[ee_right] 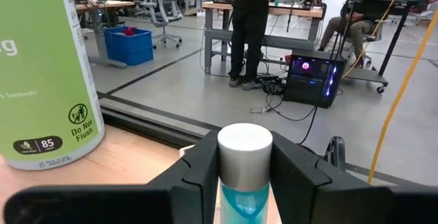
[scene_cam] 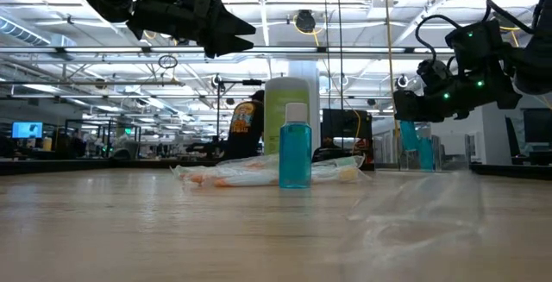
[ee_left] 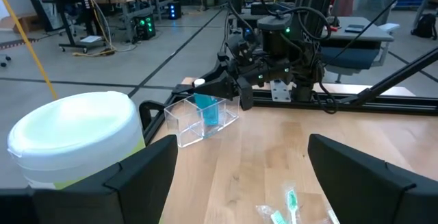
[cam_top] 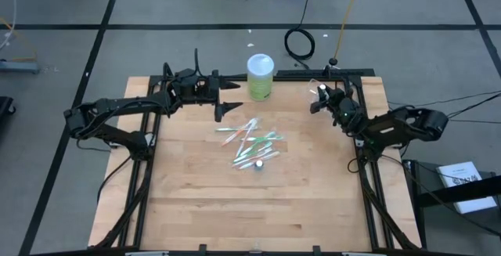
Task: Pick & Place toothbrushing station
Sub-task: Put the blue mouthwash bottle into the transparent organizer
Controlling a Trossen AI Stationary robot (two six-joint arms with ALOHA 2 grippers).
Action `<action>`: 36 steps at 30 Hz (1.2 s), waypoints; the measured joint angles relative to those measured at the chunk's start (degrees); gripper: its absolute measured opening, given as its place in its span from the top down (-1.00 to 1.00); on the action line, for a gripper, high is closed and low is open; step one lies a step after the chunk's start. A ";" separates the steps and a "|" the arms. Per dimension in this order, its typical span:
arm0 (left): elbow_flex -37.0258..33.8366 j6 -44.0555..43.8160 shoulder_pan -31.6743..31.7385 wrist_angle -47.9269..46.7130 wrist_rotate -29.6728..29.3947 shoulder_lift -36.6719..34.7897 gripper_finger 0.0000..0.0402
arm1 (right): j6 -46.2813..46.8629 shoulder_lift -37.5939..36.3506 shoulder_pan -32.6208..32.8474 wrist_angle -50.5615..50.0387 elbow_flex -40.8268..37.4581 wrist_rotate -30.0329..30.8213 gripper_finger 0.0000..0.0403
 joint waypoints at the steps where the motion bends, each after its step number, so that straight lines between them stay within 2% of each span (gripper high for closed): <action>1: 0.02 0.02 0.00 0.00 0.00 0.00 -0.67 | -0.02 0.42 0.01 0.53 0.00 -0.01 0.52; 7: 0.02 0.13 0.00 0.00 0.00 0.00 -0.67 | -0.16 2.35 -0.01 2.47 0.00 -0.01 0.52; 15: 0.00 0.17 0.00 -0.02 0.00 0.00 -0.67 | -0.39 2.49 0.01 2.94 0.00 -0.04 0.34; 26: 0.00 0.13 0.00 -0.04 0.02 0.00 -0.67 | -0.49 2.49 0.02 4.98 0.00 -0.34 0.34; 36: 0.00 -0.02 -0.14 -0.02 0.04 0.00 -0.67 | -2.94 2.36 0.12 10.33 0.02 -10.63 0.31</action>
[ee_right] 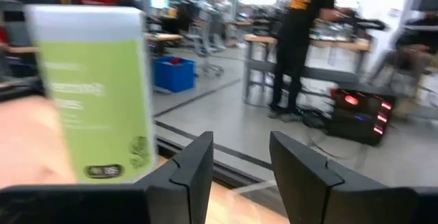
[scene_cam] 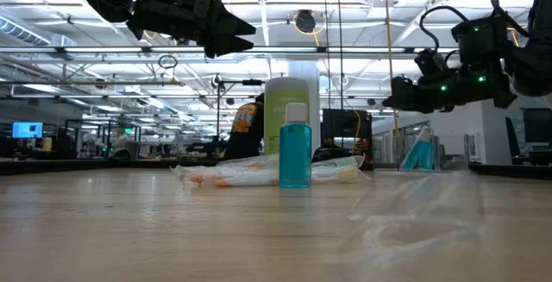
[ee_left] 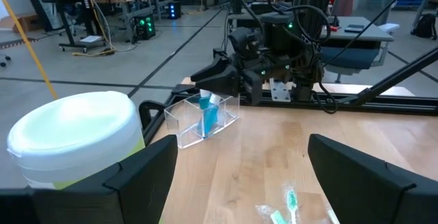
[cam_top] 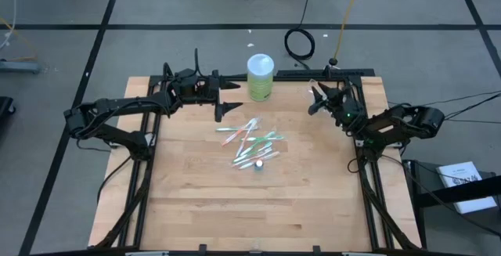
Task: Pick & Place toothbrushing station
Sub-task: Put the blue mouthwash bottle into the transparent organizer
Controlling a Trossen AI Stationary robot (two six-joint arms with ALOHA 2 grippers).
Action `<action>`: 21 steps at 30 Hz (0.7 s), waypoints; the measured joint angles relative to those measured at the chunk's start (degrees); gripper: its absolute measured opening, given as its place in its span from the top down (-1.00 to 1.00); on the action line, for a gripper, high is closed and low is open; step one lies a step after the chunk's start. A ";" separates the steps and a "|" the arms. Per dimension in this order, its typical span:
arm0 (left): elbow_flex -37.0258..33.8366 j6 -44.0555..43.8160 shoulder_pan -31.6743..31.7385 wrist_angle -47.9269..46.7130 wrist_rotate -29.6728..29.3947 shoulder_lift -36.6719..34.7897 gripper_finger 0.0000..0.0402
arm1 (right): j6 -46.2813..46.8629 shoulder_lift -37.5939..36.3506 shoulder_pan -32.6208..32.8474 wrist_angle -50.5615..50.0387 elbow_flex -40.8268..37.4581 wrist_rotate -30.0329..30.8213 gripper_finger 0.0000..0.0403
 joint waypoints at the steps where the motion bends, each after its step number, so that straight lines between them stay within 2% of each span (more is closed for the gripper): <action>1: 0.00 -0.02 -0.06 0.00 -0.02 0.00 -0.67 | -0.42 0.00 0.00 0.68 0.00 -1.86 0.31; 7: 0.02 -2.75 -1.27 -0.29 -0.02 0.02 -0.67 | -0.55 0.00 0.00 4.90 0.00 -13.93 0.31; 13: 0.01 -0.76 -2.66 -0.28 -0.01 0.02 -0.67 | -0.26 0.00 0.60 6.63 1.06 -30.52 0.21; 16: 0.00 2.46 -3.70 -0.30 -1.75 0.02 -0.67 | 1.13 -0.02 2.44 6.34 2.72 -34.36 0.11; 21: 0.02 5.98 -7.18 -6.41 -4.74 0.02 -0.67 | 2.29 0.00 5.49 4.71 5.23 -34.67 -0.04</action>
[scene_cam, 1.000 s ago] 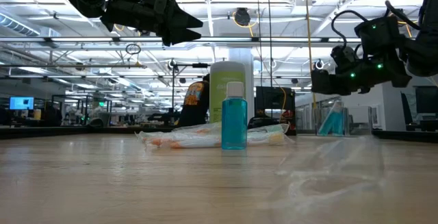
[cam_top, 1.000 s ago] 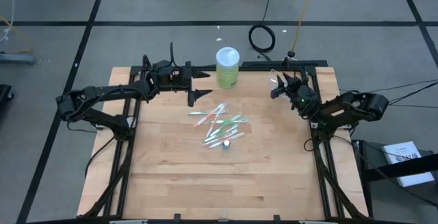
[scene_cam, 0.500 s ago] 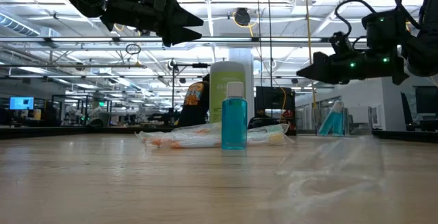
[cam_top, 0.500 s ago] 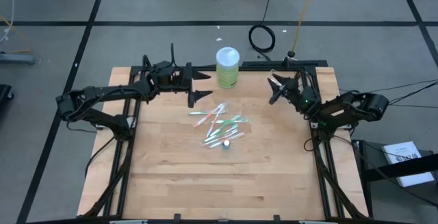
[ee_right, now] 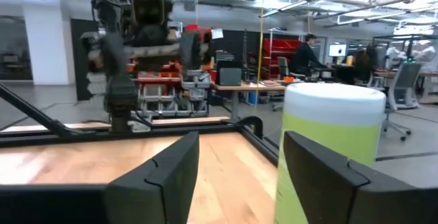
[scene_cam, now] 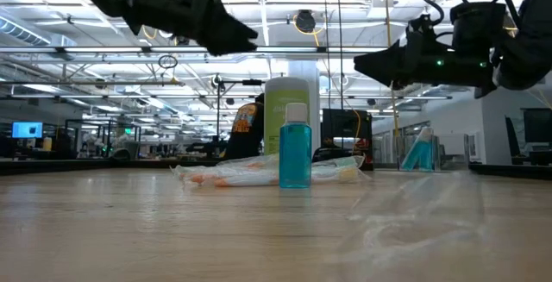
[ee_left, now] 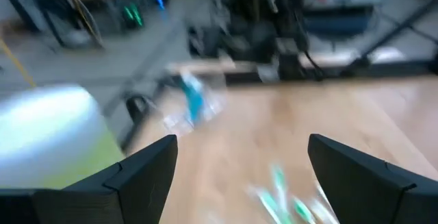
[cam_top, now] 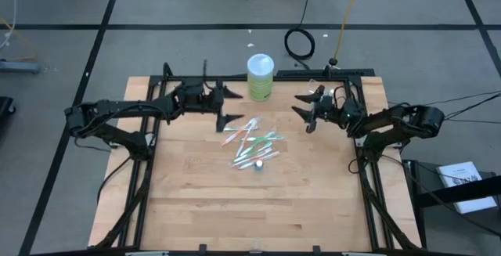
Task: Pick & Place toothbrushing station
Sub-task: Put the blue mouthwash bottle into the transparent organizer
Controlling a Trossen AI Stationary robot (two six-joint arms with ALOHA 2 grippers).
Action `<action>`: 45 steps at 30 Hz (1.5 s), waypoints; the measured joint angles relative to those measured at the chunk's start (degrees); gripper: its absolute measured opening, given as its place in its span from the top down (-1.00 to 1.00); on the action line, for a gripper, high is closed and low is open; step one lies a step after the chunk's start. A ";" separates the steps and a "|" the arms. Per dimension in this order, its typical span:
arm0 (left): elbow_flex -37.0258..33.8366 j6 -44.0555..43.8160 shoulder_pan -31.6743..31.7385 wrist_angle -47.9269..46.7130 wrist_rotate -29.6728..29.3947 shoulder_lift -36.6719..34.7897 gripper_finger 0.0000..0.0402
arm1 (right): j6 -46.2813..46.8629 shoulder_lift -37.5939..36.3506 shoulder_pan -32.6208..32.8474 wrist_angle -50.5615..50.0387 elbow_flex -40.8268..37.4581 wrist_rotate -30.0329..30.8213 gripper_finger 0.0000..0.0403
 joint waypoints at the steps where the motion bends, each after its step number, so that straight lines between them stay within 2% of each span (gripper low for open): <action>1: 0.00 0.18 -0.99 -2.55 -0.02 0.01 -0.67 | 0.05 0.00 0.24 -0.32 0.29 0.03 -0.06; 7: -0.04 2.86 -8.36 -12.24 -4.94 0.55 -0.67 | 0.27 0.00 0.52 -1.05 0.47 0.25 -0.09; 12: -0.02 -2.46 -16.23 -19.33 -6.03 0.55 -0.67 | 0.26 0.00 0.52 -1.02 0.47 0.29 -0.06; 18: -0.04 -3.66 -25.85 -23.39 -19.10 3.00 -0.67 | 0.44 -1.60 0.75 -3.63 0.89 0.28 -0.06; 20: -0.04 -3.84 -28.22 -22.37 -21.36 4.77 -0.67 | 0.67 -3.48 1.51 -7.68 1.70 0.25 -0.08; 24: -0.02 -8.57 -31.34 -17.18 -21.81 9.88 -0.67 | -0.29 -8.74 4.39 -17.21 4.14 0.51 -0.12; 28: -0.02 -14.75 -32.99 -10.16 -23.20 15.88 -0.67 | -2.94 -14.79 8.10 -23.93 5.62 4.64 -0.13; 34: -0.02 -13.08 -33.18 -0.13 -27.48 24.53 -0.67 | -6.31 -22.09 13.50 -30.99 5.63 9.70 -0.10; 40: 0.00 -12.67 -33.20 12.22 -27.85 29.26 -0.67 | -9.24 -24.35 17.59 -33.29 5.61 16.42 -0.09; 45: 0.00 -13.97 -32.36 17.45 -27.87 33.12 -0.67 | -9.87 -24.35 19.90 -33.30 5.61 18.53 -0.09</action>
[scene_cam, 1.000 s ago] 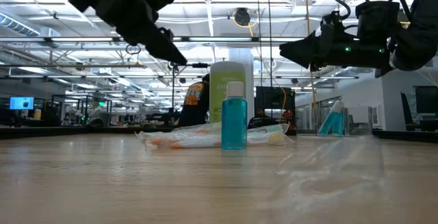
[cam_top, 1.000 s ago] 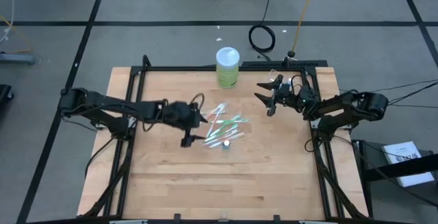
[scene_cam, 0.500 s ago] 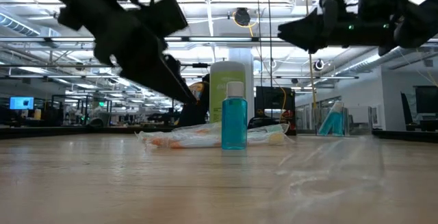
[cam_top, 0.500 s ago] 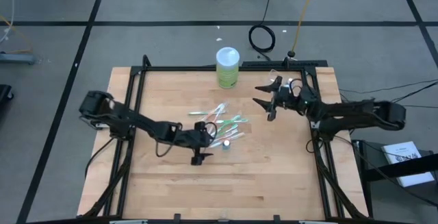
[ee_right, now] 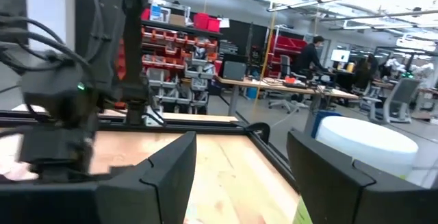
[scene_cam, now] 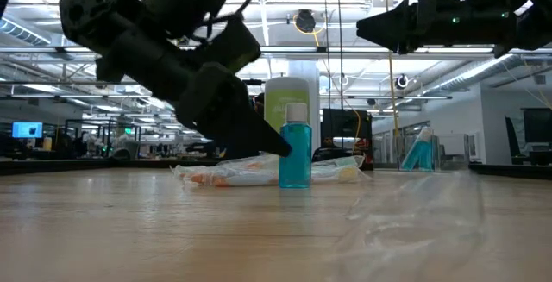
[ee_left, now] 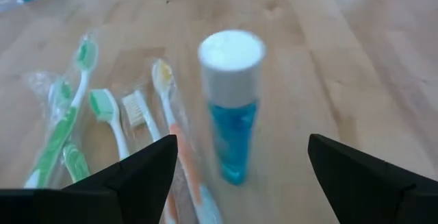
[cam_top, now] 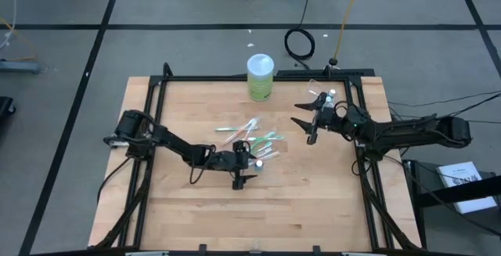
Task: Pick & Place toothbrushing station
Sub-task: Put the blue mouthwash bottle into the transparent organizer
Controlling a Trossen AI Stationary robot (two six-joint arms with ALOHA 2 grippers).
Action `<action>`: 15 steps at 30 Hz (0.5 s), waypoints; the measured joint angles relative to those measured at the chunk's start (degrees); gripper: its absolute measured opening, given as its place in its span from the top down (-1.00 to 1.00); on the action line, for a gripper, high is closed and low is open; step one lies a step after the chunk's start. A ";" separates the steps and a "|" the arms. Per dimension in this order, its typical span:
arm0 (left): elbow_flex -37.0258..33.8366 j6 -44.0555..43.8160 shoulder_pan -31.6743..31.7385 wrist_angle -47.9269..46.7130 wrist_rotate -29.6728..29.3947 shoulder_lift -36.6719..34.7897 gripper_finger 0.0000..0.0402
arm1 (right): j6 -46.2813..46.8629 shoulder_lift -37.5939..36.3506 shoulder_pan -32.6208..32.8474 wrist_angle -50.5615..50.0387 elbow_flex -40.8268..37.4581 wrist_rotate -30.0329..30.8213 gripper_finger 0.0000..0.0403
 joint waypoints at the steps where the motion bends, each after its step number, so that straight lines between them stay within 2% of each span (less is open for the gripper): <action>1: 0.00 -0.53 0.21 1.02 -0.06 0.70 -0.67 | -0.01 0.02 0.31 -0.01 0.00 -0.01 -0.09; 6: 0.02 -1.29 0.52 6.89 -1.32 4.25 -0.67 | -0.01 0.02 1.44 0.19 0.00 0.20 -0.06; 15: 0.02 -1.25 0.52 7.49 -5.98 7.31 -0.67 | -0.91 0.04 3.22 0.84 0.00 2.98 -0.04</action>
